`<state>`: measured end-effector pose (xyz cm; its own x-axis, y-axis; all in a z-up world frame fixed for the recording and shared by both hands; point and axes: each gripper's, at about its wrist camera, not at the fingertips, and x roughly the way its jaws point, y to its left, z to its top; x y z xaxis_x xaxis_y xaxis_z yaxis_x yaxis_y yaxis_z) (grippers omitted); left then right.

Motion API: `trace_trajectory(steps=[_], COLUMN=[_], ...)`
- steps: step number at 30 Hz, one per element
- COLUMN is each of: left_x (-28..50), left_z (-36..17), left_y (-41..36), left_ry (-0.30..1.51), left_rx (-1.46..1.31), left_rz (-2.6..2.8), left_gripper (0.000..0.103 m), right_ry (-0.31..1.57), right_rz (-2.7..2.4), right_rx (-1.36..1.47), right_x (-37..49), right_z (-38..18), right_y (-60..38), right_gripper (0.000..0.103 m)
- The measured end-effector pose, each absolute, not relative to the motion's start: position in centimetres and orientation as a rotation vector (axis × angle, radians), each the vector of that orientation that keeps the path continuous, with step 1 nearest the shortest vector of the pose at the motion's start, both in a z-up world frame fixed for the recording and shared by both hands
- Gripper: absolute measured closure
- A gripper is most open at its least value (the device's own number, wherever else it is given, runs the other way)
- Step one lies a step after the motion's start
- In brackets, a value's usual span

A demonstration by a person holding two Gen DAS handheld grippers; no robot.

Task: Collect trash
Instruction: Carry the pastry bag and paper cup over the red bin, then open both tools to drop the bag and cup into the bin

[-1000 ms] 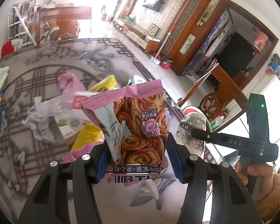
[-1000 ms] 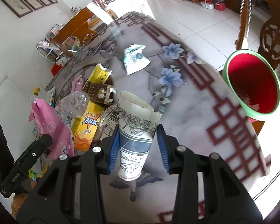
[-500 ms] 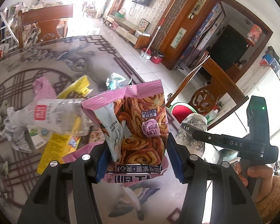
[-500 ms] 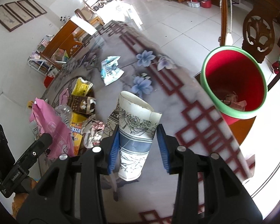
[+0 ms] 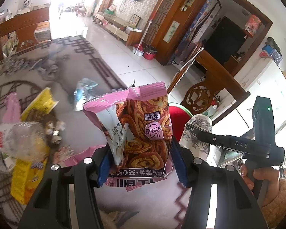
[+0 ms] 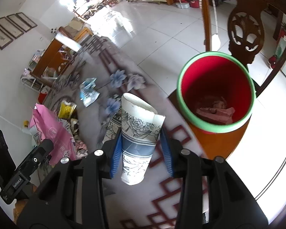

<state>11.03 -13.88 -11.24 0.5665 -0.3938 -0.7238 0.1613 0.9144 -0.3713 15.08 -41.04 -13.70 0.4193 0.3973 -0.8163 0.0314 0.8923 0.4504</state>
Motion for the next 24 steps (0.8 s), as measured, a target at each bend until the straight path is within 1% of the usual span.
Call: trace_trajectory(steps=[8,15,24], left_x=[14.2,18.1,22.7], left_z=[-12.2,-13.5,-14.6], left_y=[-19.0,-25.1,-32.1], left_ry=[0.949,0.977,1.011], left_rx=[-0.250,-0.213,-0.178], left_rz=[-0.390,-0.460,-0.513], left_gripper=[0.050,0.050,0.049], right_ry=[1.110,1.104,1.080], right_rz=[0.156,0.083,0.044], right_rx=[0.478,0.518,0.563], right_x=[16.3,17.5,20.0], right_z=[-14.2,-15.0,-15.4], right_y=[-47.1,-52.7,-57.2], right_gripper=[0.065,0.065,0.064])
